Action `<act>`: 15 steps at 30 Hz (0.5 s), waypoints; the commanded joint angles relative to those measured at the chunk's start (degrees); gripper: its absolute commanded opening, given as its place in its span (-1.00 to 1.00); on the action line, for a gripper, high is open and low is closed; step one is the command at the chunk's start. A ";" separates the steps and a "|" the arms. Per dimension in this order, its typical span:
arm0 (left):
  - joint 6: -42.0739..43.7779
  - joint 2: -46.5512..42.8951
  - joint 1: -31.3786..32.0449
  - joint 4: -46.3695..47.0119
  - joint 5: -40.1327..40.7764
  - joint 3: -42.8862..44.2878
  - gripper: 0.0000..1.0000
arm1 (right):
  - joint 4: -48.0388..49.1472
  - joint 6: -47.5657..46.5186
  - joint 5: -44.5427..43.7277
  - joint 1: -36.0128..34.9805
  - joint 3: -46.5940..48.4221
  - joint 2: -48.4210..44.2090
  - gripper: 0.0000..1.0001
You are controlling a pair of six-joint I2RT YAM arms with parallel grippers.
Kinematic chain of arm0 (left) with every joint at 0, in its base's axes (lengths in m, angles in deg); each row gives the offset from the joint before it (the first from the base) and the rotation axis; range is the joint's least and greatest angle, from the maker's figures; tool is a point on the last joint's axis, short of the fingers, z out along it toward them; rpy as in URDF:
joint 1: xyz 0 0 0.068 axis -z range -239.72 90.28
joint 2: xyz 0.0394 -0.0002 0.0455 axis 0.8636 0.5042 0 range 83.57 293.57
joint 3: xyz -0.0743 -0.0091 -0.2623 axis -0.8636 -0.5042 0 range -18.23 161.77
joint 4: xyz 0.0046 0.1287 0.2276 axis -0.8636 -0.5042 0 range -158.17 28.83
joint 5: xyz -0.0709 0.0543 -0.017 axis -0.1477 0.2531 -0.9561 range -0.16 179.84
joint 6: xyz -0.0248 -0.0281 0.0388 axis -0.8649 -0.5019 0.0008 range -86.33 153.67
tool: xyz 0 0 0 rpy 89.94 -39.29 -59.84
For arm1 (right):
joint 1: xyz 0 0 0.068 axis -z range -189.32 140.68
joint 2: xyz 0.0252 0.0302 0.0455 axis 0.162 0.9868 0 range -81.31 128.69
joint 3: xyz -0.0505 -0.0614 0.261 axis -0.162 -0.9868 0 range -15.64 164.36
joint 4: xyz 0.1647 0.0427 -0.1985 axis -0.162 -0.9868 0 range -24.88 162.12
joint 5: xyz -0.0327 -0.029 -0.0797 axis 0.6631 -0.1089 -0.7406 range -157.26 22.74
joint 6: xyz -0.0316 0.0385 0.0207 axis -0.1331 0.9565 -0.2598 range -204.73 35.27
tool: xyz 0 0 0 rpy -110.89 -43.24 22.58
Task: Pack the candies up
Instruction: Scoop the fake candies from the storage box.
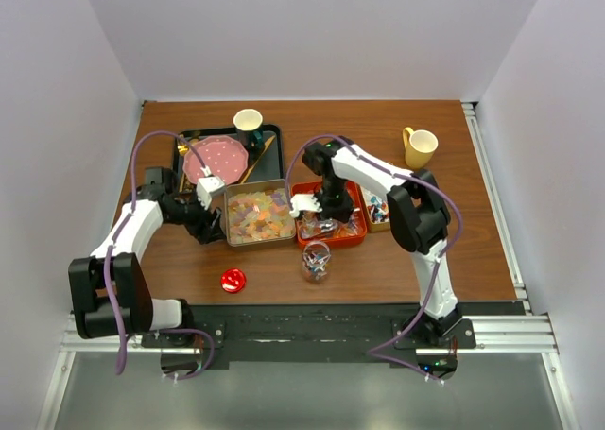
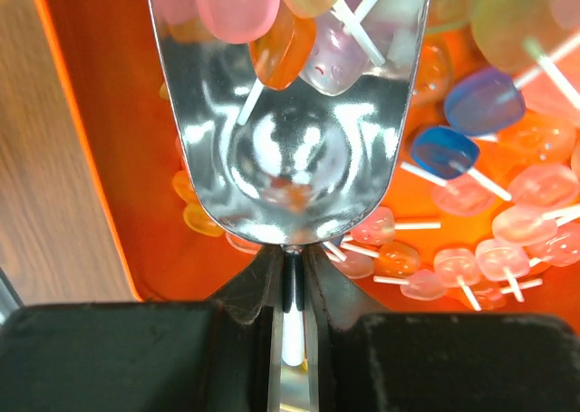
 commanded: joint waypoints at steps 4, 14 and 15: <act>-4.10 1.32 -0.47 1.62 -2.07 4.49 0.42 | 1.95 2.55 11.71 2.01 -1.88 -6.32 -1.00; -7.61 4.21 -0.38 1.88 -2.24 9.15 0.40 | 17.94 9.56 14.34 4.38 -16.56 -17.30 -1.00; -7.79 4.48 -0.47 1.88 -2.24 9.42 0.41 | 21.53 10.63 14.69 4.65 -18.66 -19.40 -1.00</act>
